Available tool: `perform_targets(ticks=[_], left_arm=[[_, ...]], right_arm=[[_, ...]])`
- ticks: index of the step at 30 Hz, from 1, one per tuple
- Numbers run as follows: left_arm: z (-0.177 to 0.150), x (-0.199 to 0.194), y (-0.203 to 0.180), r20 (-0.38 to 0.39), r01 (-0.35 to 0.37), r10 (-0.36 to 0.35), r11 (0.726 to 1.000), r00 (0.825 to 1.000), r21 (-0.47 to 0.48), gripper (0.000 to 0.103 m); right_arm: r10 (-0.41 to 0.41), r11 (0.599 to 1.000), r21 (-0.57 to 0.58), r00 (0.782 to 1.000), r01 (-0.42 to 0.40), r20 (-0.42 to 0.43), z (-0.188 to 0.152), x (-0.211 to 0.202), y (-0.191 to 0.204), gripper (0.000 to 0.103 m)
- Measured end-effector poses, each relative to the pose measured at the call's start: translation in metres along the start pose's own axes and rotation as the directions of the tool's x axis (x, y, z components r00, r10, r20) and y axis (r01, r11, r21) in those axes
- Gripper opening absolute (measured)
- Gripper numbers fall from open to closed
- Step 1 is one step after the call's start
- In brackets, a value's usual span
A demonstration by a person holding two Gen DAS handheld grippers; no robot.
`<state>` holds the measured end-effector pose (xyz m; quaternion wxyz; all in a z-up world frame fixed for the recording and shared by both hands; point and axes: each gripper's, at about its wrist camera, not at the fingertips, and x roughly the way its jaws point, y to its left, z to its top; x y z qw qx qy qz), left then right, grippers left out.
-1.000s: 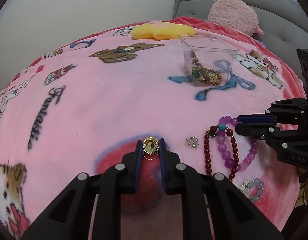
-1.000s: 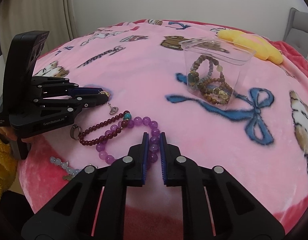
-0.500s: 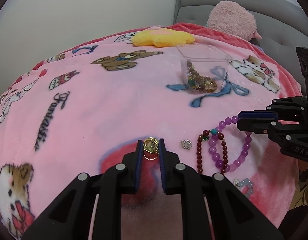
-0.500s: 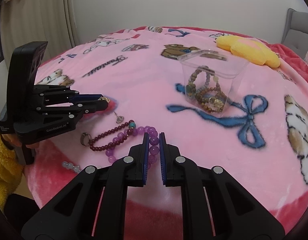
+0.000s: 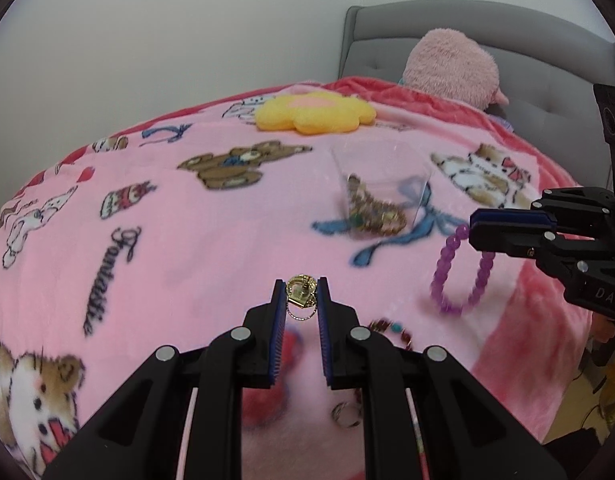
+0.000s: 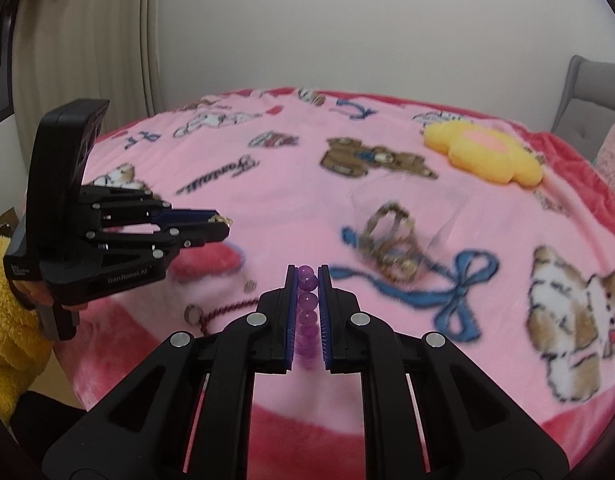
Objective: Organize jewelry
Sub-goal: 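Carry the earring and purple bracelet into the clear box and release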
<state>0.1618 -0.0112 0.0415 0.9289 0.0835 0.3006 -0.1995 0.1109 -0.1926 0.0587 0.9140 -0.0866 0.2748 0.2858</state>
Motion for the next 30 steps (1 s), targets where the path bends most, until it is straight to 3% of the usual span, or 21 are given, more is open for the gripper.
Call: perform_targets(ticks=[5, 12, 22, 30], left_arm=[[0.018, 0.000, -0.007, 0.039, 0.022, -0.022, 1.000, 0.999, -0.012, 0.015], [0.049, 0.012, -0.019, 0.094, 0.070, -0.065, 0.997, 0.993, -0.044, 0.015], [0.086, 0.043, -0.023, 0.106, 0.083, -0.075, 0.994, 0.992, -0.074, 0.015], [0.089, 0.070, -0.020, 0.101, 0.125, -0.112, 0.982, 0.989, -0.141, 0.015]], right_arm=[[-0.027, 0.999, 0.019, 0.998, 0.026, 0.050, 0.020, -0.013, -0.014, 0.010], [-0.072, 0.997, 0.028, 0.996, 0.070, 0.057, 0.041, -0.007, -0.033, 0.010], [-0.101, 0.993, 0.072, 0.991, 0.094, 0.092, 0.074, -0.001, -0.060, 0.010], [-0.119, 0.988, 0.106, 0.990, 0.110, 0.081, 0.086, 0.015, -0.076, 0.010]])
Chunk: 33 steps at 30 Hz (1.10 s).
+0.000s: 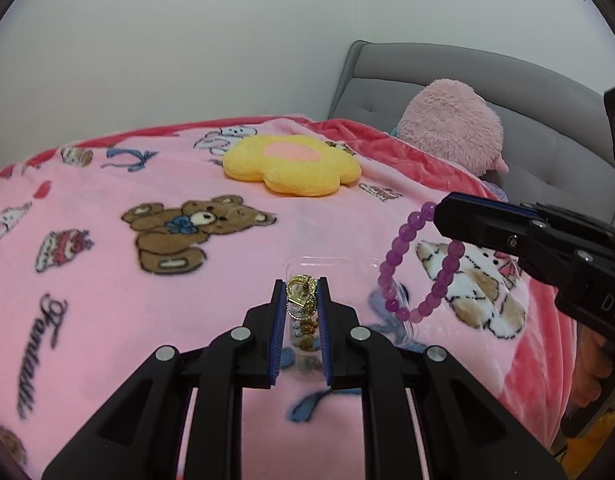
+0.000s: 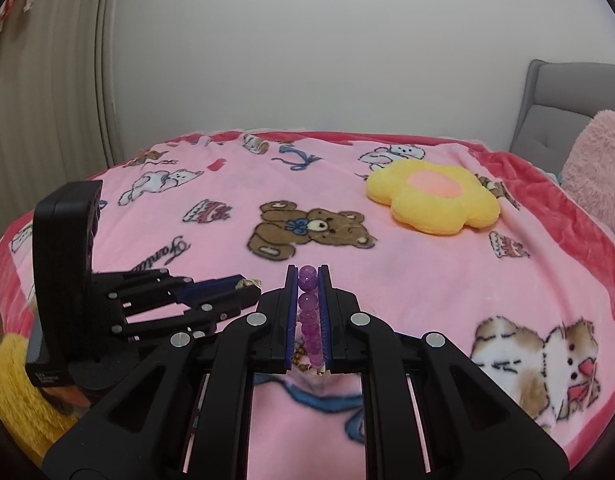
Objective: Organize jewelry
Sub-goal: 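Carry the earring and purple bracelet into the clear box and release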
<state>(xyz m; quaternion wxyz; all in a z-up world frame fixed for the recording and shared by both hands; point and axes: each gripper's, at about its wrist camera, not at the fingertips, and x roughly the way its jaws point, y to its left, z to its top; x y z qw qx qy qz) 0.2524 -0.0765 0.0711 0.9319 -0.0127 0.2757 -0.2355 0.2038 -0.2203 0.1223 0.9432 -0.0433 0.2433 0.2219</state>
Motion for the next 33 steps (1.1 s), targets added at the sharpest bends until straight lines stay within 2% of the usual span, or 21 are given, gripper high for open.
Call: perform_targets(ticks=[3, 18, 33], left_arm=[[0.000, 0.010, 0.001, -0.022, 0.016, -0.017, 1.000, 1.000, -0.020, 0.015], [-0.012, 0.038, -0.013, -0.099, -0.021, 0.028, 0.997, 0.995, 0.070, 0.015], [-0.015, 0.045, -0.018, -0.130, -0.017, 0.034, 0.991, 0.991, 0.129, 0.015]], right_arm=[[0.000, 1.000, 0.013, 1.000, 0.000, -0.019, -0.003, 0.010, -0.003, 0.010], [0.002, 1.000, 0.029, 0.994, 0.001, -0.111, -0.029, 0.041, -0.018, 0.010], [0.038, 0.998, 0.061, 0.987, -0.029, -0.154, -0.044, 0.052, -0.029, 0.010]])
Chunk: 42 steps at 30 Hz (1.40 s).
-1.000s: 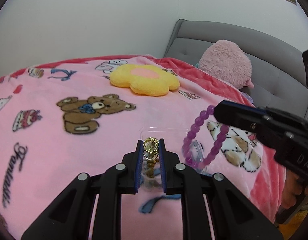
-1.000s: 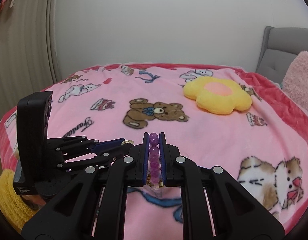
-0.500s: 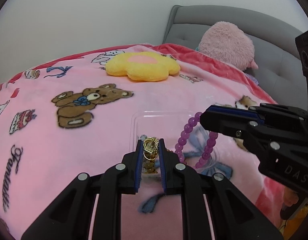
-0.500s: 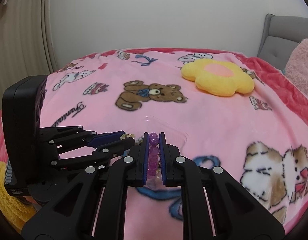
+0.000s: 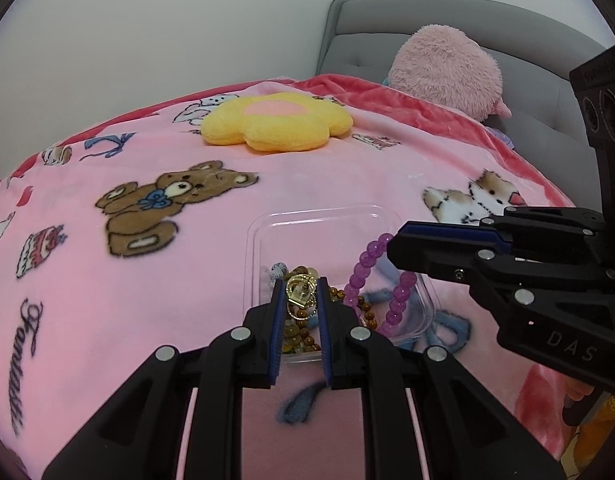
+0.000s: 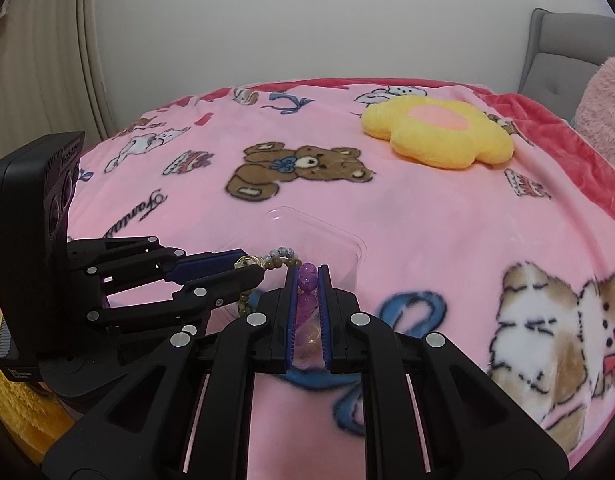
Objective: Organize jewelry
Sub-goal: 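Carry the earring and purple bracelet into the clear box and release, then grasp the silver charm with left tool while right tool grasps pale bead bracelet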
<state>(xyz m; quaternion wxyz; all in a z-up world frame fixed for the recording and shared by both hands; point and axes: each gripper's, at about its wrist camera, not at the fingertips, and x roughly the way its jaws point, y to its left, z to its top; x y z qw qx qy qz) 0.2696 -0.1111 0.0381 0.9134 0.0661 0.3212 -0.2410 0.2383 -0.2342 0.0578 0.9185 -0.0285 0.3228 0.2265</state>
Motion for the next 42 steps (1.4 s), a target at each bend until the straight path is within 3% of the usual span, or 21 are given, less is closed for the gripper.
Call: perform_targets(ticks=[9, 13, 18, 20, 24, 26, 30, 32, 37, 42], left_arm=[[-0.001, 0.001, -0.005, -0.015, -0.005, 0.005, 1.000, 1.000, 0.030, 0.015], [-0.002, -0.004, -0.002, 0.005, -0.011, 0.011, 1.000, 1.000, 0.013, 0.031], [-0.004, -0.015, 0.003, 0.030, 0.001, -0.001, 1.000, 1.000, 0.000, 0.031], [-0.005, -0.020, 0.002, 0.029, 0.005, -0.005, 1.000, 1.000, 0.007, 0.033], [-0.007, -0.031, 0.000, 0.052, -0.012, 0.010, 0.999, 0.999, 0.033, 0.039], [-0.009, -0.037, 0.000, 0.063, -0.011, 0.008, 0.999, 0.998, 0.045, 0.041], [-0.014, -0.052, 0.004, 0.080, -0.019, 0.015, 0.998, 0.997, 0.051, 0.053], [-0.020, -0.060, 0.007, 0.085, -0.025, 0.020, 0.998, 0.996, 0.060, 0.063], [-0.043, -0.080, 0.017, 0.120, -0.091, 0.079, 0.991, 0.990, 0.095, 0.066], [-0.067, -0.084, 0.033, 0.075, -0.105, 0.099, 0.991, 0.992, 0.084, 0.066]], right_arm=[[0.046, 0.998, 0.037, 0.999, -0.045, -0.017, -0.003, 0.000, -0.007, 0.010], [0.074, 0.994, 0.083, 0.997, -0.074, 0.004, -0.004, -0.008, -0.015, 0.012], [0.116, 0.985, 0.125, 0.991, -0.123, 0.063, -0.007, -0.025, -0.024, 0.013], [0.128, 0.980, 0.140, 0.988, -0.139, 0.085, -0.009, -0.032, -0.027, 0.025], [0.132, 0.978, 0.144, 0.984, -0.149, 0.121, -0.017, -0.044, -0.028, 0.034], [0.132, 0.979, 0.138, 0.982, -0.151, 0.138, -0.022, -0.051, -0.027, 0.050], [0.154, 0.980, 0.106, 0.977, -0.170, 0.150, -0.034, -0.061, -0.020, 0.054], [0.168, 0.980, 0.085, 0.975, -0.181, 0.146, -0.044, -0.066, -0.014, 0.064], [0.211, 0.977, 0.009, 0.970, -0.213, 0.125, -0.076, -0.077, 0.009, 0.065], [0.280, 0.960, -0.024, 0.959, -0.279, 0.048, -0.108, -0.070, 0.036, 0.065]])
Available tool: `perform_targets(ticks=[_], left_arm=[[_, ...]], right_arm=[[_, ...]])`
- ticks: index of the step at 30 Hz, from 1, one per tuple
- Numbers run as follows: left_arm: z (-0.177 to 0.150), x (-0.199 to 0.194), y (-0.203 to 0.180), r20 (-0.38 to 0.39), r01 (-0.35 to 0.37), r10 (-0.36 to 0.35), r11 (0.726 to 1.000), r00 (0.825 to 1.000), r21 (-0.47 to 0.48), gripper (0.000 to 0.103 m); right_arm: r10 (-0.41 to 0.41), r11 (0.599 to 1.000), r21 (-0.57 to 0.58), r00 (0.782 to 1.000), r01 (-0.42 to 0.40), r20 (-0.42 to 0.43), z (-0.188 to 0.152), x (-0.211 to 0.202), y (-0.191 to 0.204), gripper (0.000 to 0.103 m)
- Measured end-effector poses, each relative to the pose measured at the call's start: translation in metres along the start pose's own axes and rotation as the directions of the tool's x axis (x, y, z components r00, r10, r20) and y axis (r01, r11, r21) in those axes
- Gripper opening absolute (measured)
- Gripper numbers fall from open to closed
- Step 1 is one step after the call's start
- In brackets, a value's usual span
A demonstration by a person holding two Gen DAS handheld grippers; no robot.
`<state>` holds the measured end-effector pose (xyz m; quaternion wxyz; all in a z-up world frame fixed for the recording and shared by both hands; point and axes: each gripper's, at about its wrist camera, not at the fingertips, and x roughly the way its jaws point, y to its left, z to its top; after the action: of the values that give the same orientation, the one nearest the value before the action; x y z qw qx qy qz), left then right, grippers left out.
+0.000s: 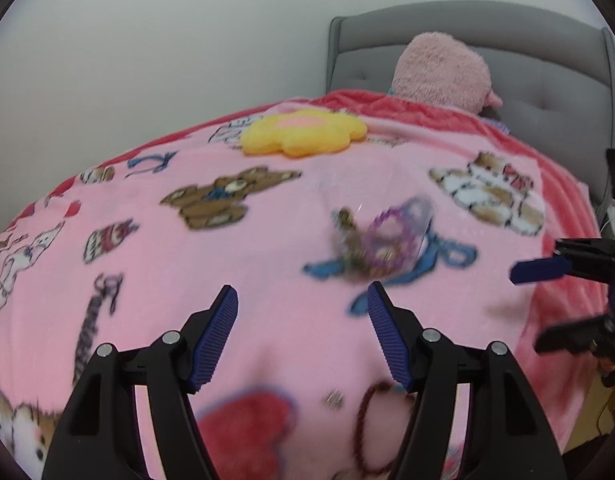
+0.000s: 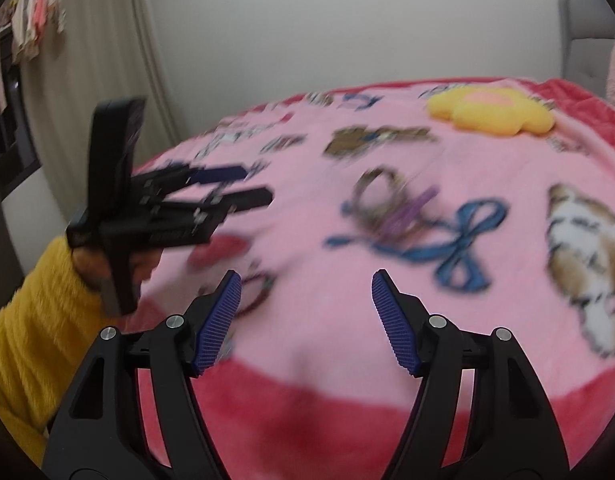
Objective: Organize jewelry
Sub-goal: 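Grasp the silver charm with left tool while right tool grasps pale bead bracelet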
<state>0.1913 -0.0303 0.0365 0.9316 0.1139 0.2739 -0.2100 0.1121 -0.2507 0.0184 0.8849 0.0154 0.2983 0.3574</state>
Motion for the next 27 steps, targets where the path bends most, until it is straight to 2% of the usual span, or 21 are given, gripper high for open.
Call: perform_targets(ticks=[5, 9, 11, 13, 17, 26, 27], left_arm=[[-0.025, -0.001, 0.004, -0.046, -0.026, 0.028, 0.999, 0.999, 0.036, 0.066], [-0.038, -0.002, 0.004, -0.058, -0.018, 0.021, 0.998, 0.998, 0.053, 0.066], [-0.042, -0.002, 0.003, -0.063, -0.014, 0.018, 0.998, 0.998, 0.061, 0.066], [-0.047, 0.000, 0.002, -0.079, -0.004, 0.009, 0.998, 0.997, 0.066, 0.058], [-0.050, 0.003, 0.003, -0.099, 0.015, -0.009, 0.998, 0.995, 0.057, 0.049], [-0.051, 0.007, -0.007, -0.102, 0.056, -0.048, 0.995, 0.994, 0.084, 0.045], [-0.051, 0.009, -0.008, -0.112, 0.062, -0.052, 0.994, 0.992, 0.087, 0.041]], right_arm=[[0.037, 0.999, -0.009, 0.999, -0.037, -0.034, -0.023, 0.011, 0.016, 0.065], [0.064, 0.998, 0.002, 0.996, -0.064, -0.058, -0.034, 0.024, 0.024, 0.063], [0.069, 0.998, -0.004, 0.995, -0.069, -0.071, -0.037, 0.029, 0.029, 0.056], [0.076, 0.997, -0.006, 0.994, -0.077, -0.081, -0.039, 0.034, 0.034, 0.051], [0.094, 0.995, -0.017, 0.989, -0.096, -0.113, -0.043, 0.045, 0.044, 0.038], [0.074, 0.996, -0.042, 0.987, -0.080, -0.140, -0.045, 0.055, 0.054, 0.027], [0.071, 0.996, -0.046, 0.987, -0.078, -0.141, -0.045, 0.056, 0.055, 0.027]])
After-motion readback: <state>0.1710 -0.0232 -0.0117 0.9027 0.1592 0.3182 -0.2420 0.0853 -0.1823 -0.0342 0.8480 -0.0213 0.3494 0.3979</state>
